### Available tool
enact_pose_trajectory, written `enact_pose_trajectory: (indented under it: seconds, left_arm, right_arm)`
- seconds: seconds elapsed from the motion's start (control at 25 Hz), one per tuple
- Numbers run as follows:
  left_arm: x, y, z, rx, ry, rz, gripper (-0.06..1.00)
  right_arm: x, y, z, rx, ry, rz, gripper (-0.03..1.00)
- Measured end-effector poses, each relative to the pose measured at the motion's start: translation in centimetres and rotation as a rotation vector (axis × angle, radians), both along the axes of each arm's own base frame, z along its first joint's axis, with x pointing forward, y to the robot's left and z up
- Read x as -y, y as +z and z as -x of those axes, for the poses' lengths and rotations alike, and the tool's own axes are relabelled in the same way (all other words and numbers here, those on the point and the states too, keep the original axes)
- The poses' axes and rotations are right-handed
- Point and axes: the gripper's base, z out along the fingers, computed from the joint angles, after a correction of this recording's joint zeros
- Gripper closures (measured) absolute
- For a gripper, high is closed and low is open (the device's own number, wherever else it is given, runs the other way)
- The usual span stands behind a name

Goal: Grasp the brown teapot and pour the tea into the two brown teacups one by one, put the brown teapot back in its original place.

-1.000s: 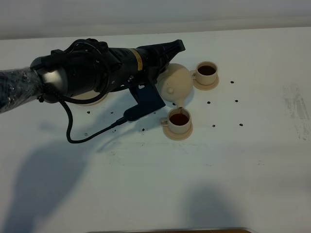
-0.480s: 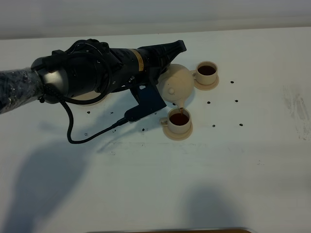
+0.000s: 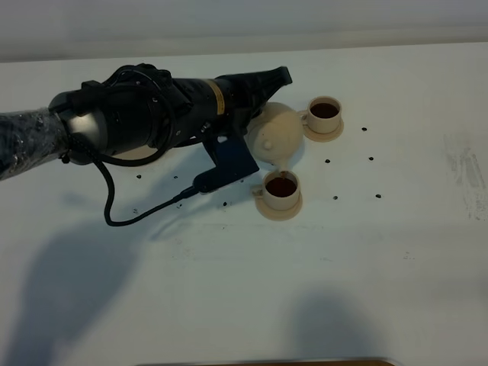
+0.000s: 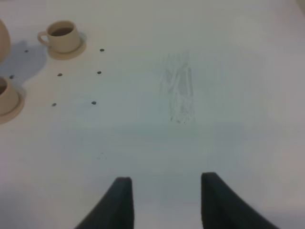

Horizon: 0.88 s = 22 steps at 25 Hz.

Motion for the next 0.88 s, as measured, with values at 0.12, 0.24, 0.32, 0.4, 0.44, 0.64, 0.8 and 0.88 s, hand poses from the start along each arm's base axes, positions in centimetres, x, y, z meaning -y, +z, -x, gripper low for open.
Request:
enact_pose_trajectory:
  seconds: [0.12, 0.24, 0.32, 0.4, 0.44, 0.64, 0.8, 0.88]
  left_arm:
    - [-0.16, -0.45, 0.23, -0.013, 0.000, -0.010, 0.86]
    - [-0.12, -0.43, 0.21, -0.007, -0.003, -0.004, 0.86]
    - [-0.07, -0.37, 0.19, -0.002, -0.005, 0.002, 0.86]
    - [-0.06, -0.35, 0.17, 0.003, -0.009, 0.001, 0.86]
    - [-0.06, -0.35, 0.17, 0.004, -0.010, -0.001, 0.86]
    - [-0.07, -0.34, 0.16, 0.011, -0.018, -0.011, 0.86]
    - [-0.06, -0.33, 0.15, 0.014, -0.020, -0.013, 0.86]
    - [-0.06, -0.33, 0.15, 0.014, -0.021, -0.013, 0.86]
  right_arm:
    - [0.00, 0.00, 0.00, 0.000, 0.000, 0.000, 0.62]
    - [0.00, 0.00, 0.00, 0.000, 0.000, 0.000, 0.62]
    - [0.00, 0.00, 0.00, 0.000, 0.000, 0.000, 0.62]
    - [0.00, 0.00, 0.00, 0.000, 0.000, 0.000, 0.62]
    - [0.00, 0.00, 0.00, 0.000, 0.000, 0.000, 0.62]
    - [0.00, 0.00, 0.00, 0.000, 0.000, 0.000, 0.62]
    - [0.00, 0.00, 0.00, 0.000, 0.000, 0.000, 0.62]
    - [0.00, 0.00, 0.00, 0.000, 0.000, 0.000, 0.62]
